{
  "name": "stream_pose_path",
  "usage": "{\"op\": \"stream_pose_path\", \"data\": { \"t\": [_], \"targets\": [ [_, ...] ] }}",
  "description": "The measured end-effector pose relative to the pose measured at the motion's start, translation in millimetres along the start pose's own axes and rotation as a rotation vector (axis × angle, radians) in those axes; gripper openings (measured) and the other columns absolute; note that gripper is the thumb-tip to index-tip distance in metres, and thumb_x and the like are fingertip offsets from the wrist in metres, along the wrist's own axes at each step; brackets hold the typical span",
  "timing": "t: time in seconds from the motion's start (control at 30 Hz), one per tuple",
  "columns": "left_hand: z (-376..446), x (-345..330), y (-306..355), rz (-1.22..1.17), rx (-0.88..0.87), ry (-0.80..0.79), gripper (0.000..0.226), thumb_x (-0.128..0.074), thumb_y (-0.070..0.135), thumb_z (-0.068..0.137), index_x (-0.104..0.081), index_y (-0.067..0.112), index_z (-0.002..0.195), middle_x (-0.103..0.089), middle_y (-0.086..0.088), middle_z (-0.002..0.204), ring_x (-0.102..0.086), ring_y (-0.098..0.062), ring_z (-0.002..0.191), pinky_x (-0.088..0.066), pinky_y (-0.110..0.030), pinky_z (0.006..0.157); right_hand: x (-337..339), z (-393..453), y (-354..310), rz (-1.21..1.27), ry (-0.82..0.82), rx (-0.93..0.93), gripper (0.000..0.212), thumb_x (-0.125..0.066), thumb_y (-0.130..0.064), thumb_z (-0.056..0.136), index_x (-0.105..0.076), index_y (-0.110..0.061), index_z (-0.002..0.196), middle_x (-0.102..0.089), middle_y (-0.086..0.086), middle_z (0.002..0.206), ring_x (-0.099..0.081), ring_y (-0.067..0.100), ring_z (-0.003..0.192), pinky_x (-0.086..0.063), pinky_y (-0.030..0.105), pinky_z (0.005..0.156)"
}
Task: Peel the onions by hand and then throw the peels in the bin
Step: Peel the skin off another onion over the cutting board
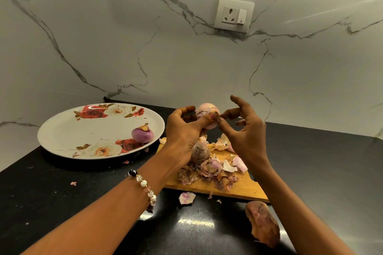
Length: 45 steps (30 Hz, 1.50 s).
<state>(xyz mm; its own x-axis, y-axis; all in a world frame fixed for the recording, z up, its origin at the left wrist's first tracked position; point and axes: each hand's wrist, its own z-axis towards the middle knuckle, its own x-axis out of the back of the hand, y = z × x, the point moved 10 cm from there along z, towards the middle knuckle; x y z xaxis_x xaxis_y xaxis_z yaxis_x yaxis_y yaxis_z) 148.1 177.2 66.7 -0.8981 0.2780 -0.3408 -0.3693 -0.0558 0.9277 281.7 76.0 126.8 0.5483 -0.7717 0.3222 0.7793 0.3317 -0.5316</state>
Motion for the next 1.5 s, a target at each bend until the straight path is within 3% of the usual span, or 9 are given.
{"op": "stream_pose_path", "data": {
  "t": [0.1,0.3,0.77,0.9,0.97,1.1,1.2,1.3,1.5],
  "targets": [
    [-0.9,0.3,2.1,0.049,-0.029,-0.002,0.066,-0.084,0.022,0.064,-0.055,0.013,0.123,-0.062,-0.005,0.114,-0.062,-0.022,0.104,-0.058,-0.041,0.081,-1.0,-0.5,0.3,-0.050,0.016,0.020,0.069,-0.076,-0.016,0.082,-0.043,-0.005,0.142,-0.069,0.003,0.094,-0.064,0.017,0.091,-0.050,0.029,0.089],
    [-2.2,-1.4,2.5,0.049,0.005,-0.039,0.082,-0.084,0.032,0.048,-0.055,0.013,0.123,-0.064,-0.008,0.113,-0.064,-0.026,0.103,-0.059,-0.043,0.080,-3.1,0.9,4.4,0.002,-0.014,0.006,0.073,-0.070,-0.009,0.087,-0.030,-0.003,0.148,-0.065,0.006,0.089,-0.062,0.021,0.085,-0.042,0.004,0.081],
    [-5.4,-6.4,-5.0,-0.209,0.230,-0.106,0.037,-0.071,0.010,0.080,-0.058,0.002,0.114,-0.064,-0.019,0.108,-0.069,-0.032,0.090,-0.061,-0.036,0.067,8.5,11.4,13.5,-0.033,-0.036,0.007,0.070,-0.058,0.005,0.091,-0.022,0.002,0.150,-0.056,0.010,0.082,-0.054,0.019,0.075,-0.043,0.005,0.076],
    [-6.1,-8.1,-8.8,-0.247,0.298,-0.124,0.014,-0.068,0.012,0.085,-0.060,0.005,0.095,-0.063,-0.021,0.105,-0.067,-0.034,0.093,-0.059,-0.039,0.073,14.2,12.1,15.2,-0.135,-0.010,0.032,0.067,-0.060,0.003,0.090,-0.028,0.002,0.148,-0.055,0.008,0.081,-0.057,0.026,0.078,-0.048,0.023,0.082],
    [-4.6,-6.1,-9.3,-0.229,0.308,-0.110,0.015,-0.068,0.015,0.085,-0.059,0.007,0.094,-0.063,-0.022,0.107,-0.067,-0.035,0.096,-0.059,-0.039,0.077,23.2,13.6,17.7,-0.162,0.038,0.019,0.062,-0.060,0.003,0.089,-0.034,0.002,0.146,-0.056,0.008,0.079,-0.058,0.027,0.076,-0.051,0.032,0.082],
    [0.8,-2.3,-8.2,-0.224,0.286,-0.094,0.015,-0.068,0.016,0.085,-0.059,0.008,0.095,-0.064,-0.019,0.105,-0.067,-0.033,0.093,-0.058,-0.039,0.080,35.8,17.3,19.5,-0.101,0.061,-0.029,0.049,-0.066,-0.005,0.089,-0.051,-0.003,0.136,-0.062,0.001,0.080,-0.060,0.011,0.072,-0.053,0.018,0.074],
    [2.2,-1.5,-7.7,-0.192,0.241,-0.098,0.024,-0.070,0.012,0.082,-0.061,0.007,0.104,-0.065,-0.016,0.104,-0.068,-0.030,0.091,-0.059,-0.039,0.077,24.7,16.3,10.6,-0.058,-0.041,0.014,0.037,-0.073,-0.019,0.085,-0.066,-0.007,0.119,-0.067,0.000,0.089,-0.066,0.015,0.081,-0.058,0.032,0.073],
    [1.7,-1.5,-7.4,-0.156,0.210,-0.101,0.049,-0.075,0.010,0.075,-0.056,0.006,0.120,-0.062,-0.018,0.114,-0.068,-0.032,0.095,-0.058,-0.045,0.081,14.0,11.7,-3.2,-0.027,-0.078,0.095,0.036,-0.076,-0.020,0.081,-0.068,-0.012,0.115,-0.069,-0.001,0.095,-0.065,0.019,0.091,-0.056,0.030,0.075],
    [-1.2,-4.2,-7.7,-0.088,0.159,-0.085,0.059,-0.082,0.010,0.064,-0.055,0.013,0.116,-0.063,-0.018,0.114,-0.066,-0.036,0.098,-0.058,-0.046,0.081,0.8,3.3,-19.9,-0.068,-0.060,0.217,0.047,-0.079,-0.009,0.079,-0.063,-0.006,0.123,-0.068,-0.002,0.098,-0.066,0.016,0.088,-0.055,0.019,0.079]
  ]
}}
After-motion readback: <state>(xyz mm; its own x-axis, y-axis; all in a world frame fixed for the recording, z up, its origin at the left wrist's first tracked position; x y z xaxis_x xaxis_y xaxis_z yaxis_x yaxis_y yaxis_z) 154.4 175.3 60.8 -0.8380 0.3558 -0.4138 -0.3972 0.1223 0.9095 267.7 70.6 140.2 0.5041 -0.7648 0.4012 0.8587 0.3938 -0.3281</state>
